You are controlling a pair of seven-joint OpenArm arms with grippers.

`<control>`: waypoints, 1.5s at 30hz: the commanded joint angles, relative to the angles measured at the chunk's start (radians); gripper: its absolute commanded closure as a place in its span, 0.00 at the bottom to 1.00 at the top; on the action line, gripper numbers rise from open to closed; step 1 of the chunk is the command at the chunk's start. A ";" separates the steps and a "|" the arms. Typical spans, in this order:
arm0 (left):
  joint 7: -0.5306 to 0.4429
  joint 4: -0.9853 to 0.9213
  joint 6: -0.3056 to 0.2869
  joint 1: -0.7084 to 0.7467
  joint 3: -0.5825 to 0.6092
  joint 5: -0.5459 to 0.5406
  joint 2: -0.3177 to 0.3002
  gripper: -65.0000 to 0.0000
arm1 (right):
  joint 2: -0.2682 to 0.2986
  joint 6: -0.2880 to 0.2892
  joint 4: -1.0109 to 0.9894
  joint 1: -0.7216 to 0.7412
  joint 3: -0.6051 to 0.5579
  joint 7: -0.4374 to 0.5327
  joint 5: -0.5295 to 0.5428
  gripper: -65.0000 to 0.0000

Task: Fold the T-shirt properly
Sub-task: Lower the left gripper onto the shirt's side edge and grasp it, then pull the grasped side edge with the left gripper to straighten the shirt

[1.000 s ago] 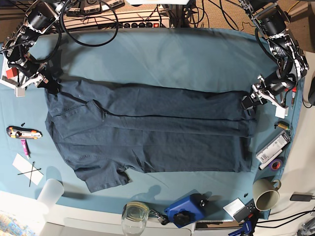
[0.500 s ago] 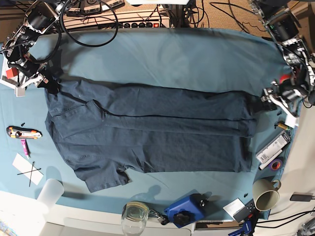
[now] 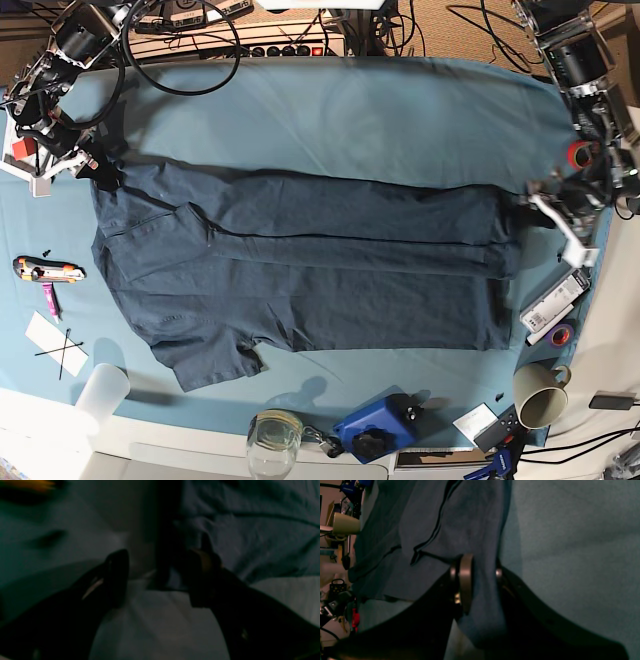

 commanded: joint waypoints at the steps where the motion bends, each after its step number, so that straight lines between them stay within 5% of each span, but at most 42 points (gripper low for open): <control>1: -0.017 0.006 0.019 -0.016 0.025 -0.018 -0.016 0.42 | 0.006 -0.007 -0.001 -0.006 -0.005 -0.060 -0.063 0.82; 10: -0.043 -0.001 0.174 -0.016 0.111 0.177 -0.028 0.42 | 0.006 -0.007 -0.001 -0.006 -0.005 -0.076 -0.066 0.82; 31: 0.029 -0.001 0.203 0.072 0.111 0.060 -0.040 0.43 | 0.006 -0.007 -0.001 -0.006 -0.005 -0.076 -0.066 0.82; 38: 0.027 -0.002 0.172 0.103 0.112 -0.035 0.021 0.44 | 0.006 -0.007 -0.001 -0.006 -0.005 -0.076 -0.063 0.82; 45: 0.001 -0.002 0.173 0.103 0.112 -0.025 0.062 0.56 | 0.006 -0.007 -0.001 -0.006 -0.005 -0.076 -0.062 0.82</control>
